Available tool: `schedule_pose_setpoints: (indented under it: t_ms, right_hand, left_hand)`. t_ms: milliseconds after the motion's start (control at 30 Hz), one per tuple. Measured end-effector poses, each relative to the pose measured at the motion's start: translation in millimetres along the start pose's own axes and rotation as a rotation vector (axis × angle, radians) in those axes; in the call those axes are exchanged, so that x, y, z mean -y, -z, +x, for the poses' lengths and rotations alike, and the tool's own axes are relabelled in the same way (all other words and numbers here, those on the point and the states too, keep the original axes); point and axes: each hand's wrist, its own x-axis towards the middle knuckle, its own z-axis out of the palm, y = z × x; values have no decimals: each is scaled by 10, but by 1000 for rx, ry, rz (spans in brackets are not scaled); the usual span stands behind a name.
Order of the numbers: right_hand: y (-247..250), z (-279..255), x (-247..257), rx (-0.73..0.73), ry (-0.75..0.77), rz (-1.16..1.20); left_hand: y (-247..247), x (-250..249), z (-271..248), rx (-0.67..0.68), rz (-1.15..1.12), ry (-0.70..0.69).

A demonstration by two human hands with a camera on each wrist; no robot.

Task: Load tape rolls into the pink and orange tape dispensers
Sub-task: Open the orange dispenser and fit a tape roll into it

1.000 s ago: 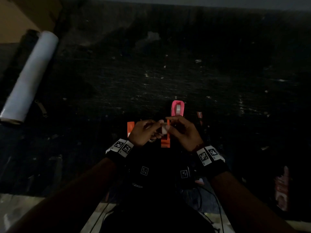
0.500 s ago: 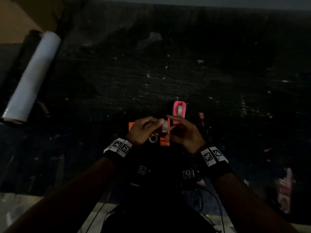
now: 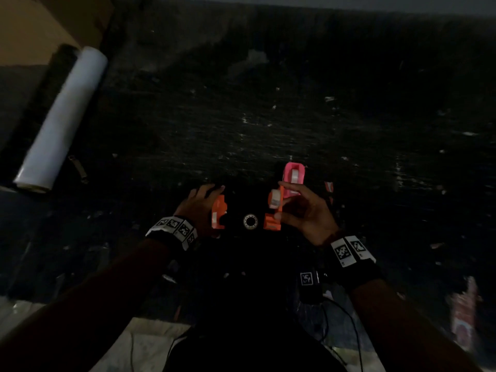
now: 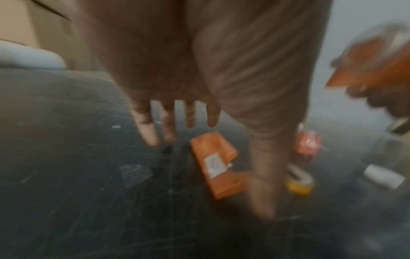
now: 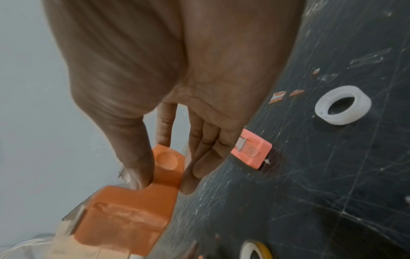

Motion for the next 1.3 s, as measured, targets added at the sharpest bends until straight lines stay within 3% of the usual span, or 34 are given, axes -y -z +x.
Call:
schedule_pose_setpoints:
  t_ms: [167, 267, 367, 467, 1300]
  right_hand:
    - [14, -25, 45, -9, 10, -26]
    - [11, -26, 51, -15, 11, -25]
    - [16, -22, 56, -10, 2, -12]
    - [12, -21, 85, 8, -18, 16]
    - [36, -61, 67, -21, -61, 81]
  left_hand:
    - [3, 13, 62, -88, -200, -74]
    - [49, -44, 49, -103, -542, -93]
    - [203, -251, -76, -71, -831, -147]
    - [306, -438, -204, -1, -981, -228]
    - [452, -739, -299, 32, -972, -337]
